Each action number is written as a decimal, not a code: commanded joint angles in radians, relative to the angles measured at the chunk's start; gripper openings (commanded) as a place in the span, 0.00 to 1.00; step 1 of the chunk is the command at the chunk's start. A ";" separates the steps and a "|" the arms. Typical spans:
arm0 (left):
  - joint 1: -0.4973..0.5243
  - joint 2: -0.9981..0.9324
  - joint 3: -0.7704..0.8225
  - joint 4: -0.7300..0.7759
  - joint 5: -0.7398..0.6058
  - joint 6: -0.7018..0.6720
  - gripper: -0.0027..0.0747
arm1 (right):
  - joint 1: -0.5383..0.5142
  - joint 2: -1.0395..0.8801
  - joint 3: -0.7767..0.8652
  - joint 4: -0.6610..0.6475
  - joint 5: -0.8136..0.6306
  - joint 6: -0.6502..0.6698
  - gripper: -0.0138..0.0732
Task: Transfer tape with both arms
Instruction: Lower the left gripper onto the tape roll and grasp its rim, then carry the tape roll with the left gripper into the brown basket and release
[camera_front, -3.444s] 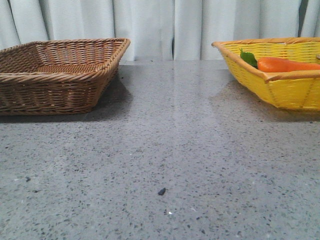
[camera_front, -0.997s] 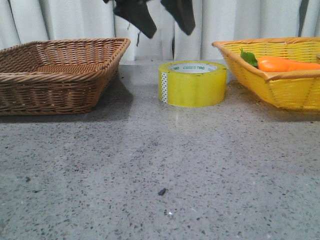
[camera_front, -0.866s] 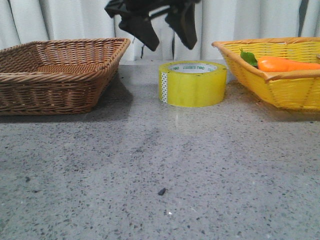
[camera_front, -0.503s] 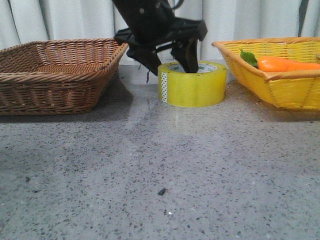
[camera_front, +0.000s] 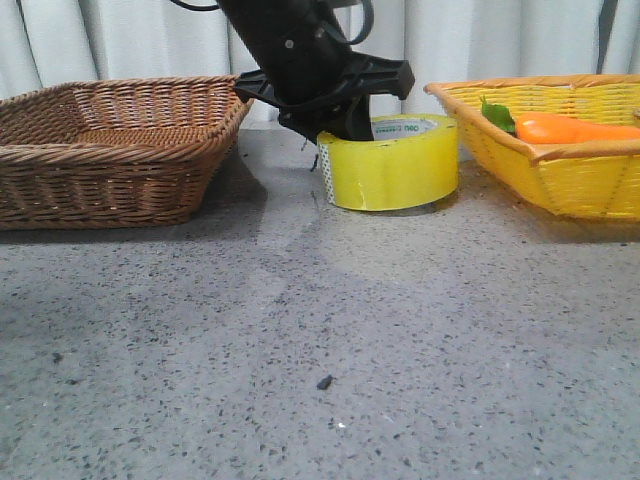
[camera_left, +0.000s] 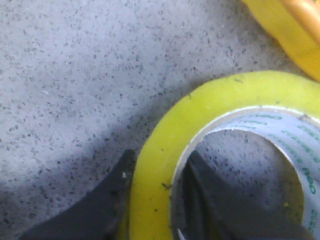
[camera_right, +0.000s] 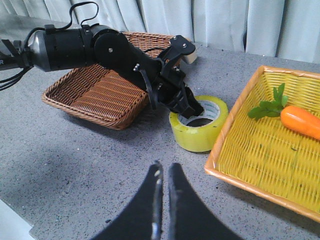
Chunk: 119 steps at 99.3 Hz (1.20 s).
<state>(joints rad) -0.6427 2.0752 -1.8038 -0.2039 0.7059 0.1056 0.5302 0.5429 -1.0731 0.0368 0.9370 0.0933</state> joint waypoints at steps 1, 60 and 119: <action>-0.002 -0.121 -0.029 -0.028 -0.108 -0.012 0.01 | 0.000 0.014 -0.018 -0.005 -0.067 0.000 0.08; 0.235 -0.466 0.026 0.239 0.157 -0.015 0.01 | 0.000 0.014 -0.018 -0.005 -0.111 0.000 0.08; 0.400 -0.429 0.201 0.006 0.163 -0.015 0.52 | 0.000 0.010 -0.011 0.008 -0.087 0.000 0.08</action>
<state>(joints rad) -0.2421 1.7125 -1.5689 -0.1445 0.9041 0.1035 0.5302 0.5435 -1.0731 0.0428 0.9168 0.0952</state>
